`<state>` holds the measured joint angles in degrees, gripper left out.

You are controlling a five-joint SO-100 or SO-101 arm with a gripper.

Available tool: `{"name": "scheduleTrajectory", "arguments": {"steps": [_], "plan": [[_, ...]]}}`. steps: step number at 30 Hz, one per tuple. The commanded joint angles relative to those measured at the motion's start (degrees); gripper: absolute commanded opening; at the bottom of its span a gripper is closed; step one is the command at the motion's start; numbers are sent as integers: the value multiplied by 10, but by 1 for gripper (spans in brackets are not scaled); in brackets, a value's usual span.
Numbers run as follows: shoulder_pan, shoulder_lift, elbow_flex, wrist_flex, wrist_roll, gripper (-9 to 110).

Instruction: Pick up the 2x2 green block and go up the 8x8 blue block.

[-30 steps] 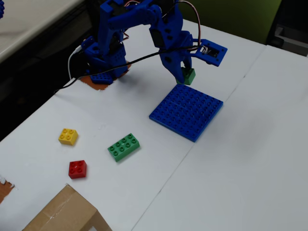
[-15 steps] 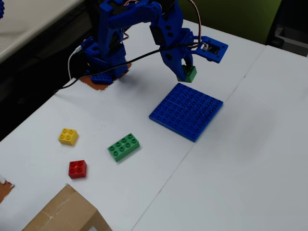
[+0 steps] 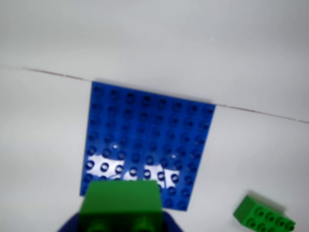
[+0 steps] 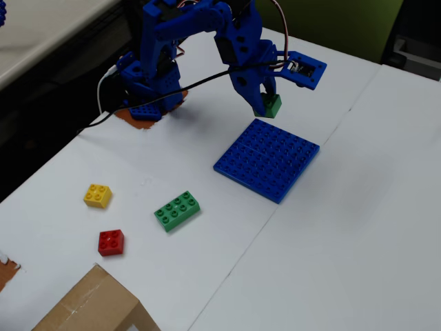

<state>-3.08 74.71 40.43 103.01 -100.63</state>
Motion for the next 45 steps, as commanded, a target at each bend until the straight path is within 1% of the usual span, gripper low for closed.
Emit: {"name": "scheduleTrajectory", "arguments": {"steps": [1, 14, 21, 24, 30, 45], "plan": [[-6, 18, -11, 25, 0, 9], [-3, 11, -20, 25, 2, 9], [20, 10, -15, 25, -7, 9], [31, 0, -30, 25, 21, 9], [44, -25, -35, 25, 47, 9], [34, -38, -37, 25, 81, 10]]}}
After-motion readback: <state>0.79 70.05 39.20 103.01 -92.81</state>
